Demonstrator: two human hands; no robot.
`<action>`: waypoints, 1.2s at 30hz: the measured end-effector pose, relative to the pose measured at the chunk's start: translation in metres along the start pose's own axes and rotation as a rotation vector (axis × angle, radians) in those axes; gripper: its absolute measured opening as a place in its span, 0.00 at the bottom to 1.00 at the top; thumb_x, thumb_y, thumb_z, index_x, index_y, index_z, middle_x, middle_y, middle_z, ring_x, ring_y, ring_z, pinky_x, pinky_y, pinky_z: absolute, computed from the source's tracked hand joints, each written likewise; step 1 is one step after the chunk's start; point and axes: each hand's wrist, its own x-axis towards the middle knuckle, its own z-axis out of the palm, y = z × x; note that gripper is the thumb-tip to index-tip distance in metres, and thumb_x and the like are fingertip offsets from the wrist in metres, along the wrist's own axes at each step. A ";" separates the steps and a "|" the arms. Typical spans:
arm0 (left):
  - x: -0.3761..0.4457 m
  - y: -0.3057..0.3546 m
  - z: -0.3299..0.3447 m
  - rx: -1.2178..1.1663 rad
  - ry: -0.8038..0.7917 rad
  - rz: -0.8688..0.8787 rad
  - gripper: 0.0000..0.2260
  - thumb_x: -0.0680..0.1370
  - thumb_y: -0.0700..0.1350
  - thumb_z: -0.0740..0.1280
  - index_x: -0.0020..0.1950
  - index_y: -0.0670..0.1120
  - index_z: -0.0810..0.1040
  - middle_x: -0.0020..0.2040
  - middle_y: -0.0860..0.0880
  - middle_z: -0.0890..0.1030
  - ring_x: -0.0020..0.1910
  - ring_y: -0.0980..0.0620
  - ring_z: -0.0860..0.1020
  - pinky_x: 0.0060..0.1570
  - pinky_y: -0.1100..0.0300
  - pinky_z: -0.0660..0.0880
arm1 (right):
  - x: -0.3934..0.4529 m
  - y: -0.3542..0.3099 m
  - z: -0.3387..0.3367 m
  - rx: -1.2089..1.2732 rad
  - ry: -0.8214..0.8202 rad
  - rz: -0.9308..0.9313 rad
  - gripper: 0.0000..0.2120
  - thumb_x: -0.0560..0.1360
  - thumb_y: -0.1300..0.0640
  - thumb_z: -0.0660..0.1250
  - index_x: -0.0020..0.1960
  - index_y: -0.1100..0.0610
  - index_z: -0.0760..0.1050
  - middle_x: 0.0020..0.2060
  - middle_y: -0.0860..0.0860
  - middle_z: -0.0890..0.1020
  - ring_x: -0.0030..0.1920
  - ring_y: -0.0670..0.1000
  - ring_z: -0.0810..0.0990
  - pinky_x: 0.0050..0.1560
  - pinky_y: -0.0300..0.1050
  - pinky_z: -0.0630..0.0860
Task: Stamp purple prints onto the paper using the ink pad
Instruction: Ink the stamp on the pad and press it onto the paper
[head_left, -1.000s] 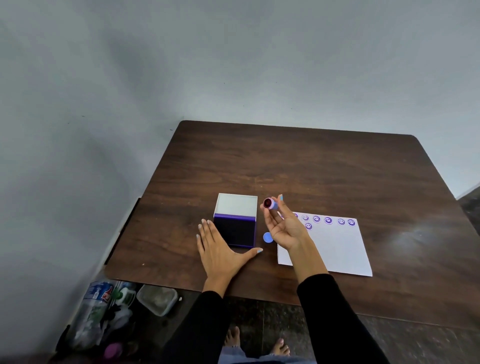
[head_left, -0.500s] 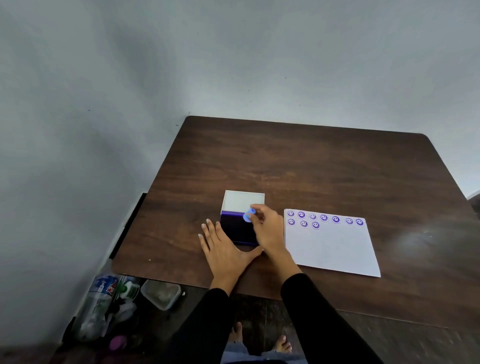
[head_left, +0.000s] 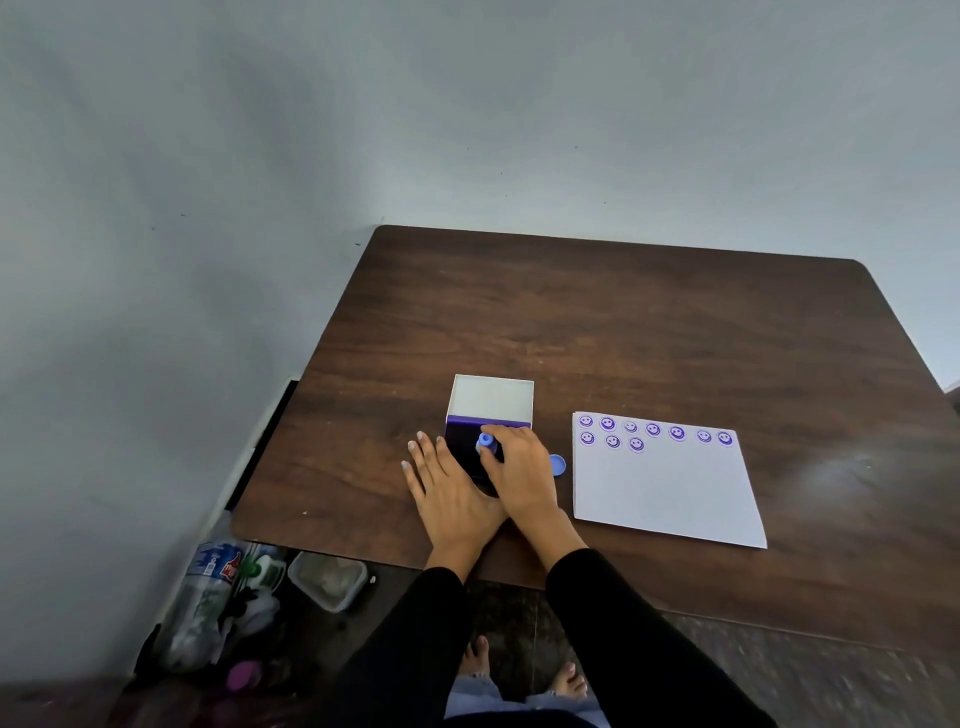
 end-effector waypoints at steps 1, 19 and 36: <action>0.000 0.000 0.000 0.001 -0.005 0.000 0.48 0.63 0.69 0.51 0.73 0.37 0.59 0.76 0.37 0.57 0.77 0.41 0.51 0.75 0.45 0.46 | 0.001 0.000 0.000 -0.005 -0.003 0.002 0.15 0.76 0.57 0.65 0.62 0.58 0.74 0.58 0.57 0.80 0.59 0.54 0.76 0.60 0.45 0.72; 0.000 -0.002 0.004 -0.019 0.005 0.011 0.48 0.62 0.68 0.51 0.72 0.37 0.60 0.76 0.36 0.59 0.77 0.41 0.52 0.74 0.45 0.45 | 0.013 -0.009 -0.003 -0.098 -0.058 0.045 0.13 0.74 0.58 0.67 0.57 0.62 0.75 0.55 0.60 0.80 0.55 0.56 0.76 0.55 0.48 0.75; -0.008 0.002 -0.008 -0.113 0.084 0.252 0.51 0.61 0.72 0.61 0.77 0.45 0.53 0.78 0.37 0.50 0.77 0.42 0.45 0.72 0.45 0.38 | 0.009 -0.003 -0.022 0.238 0.280 0.165 0.13 0.74 0.57 0.67 0.58 0.58 0.77 0.53 0.56 0.82 0.56 0.55 0.76 0.55 0.43 0.69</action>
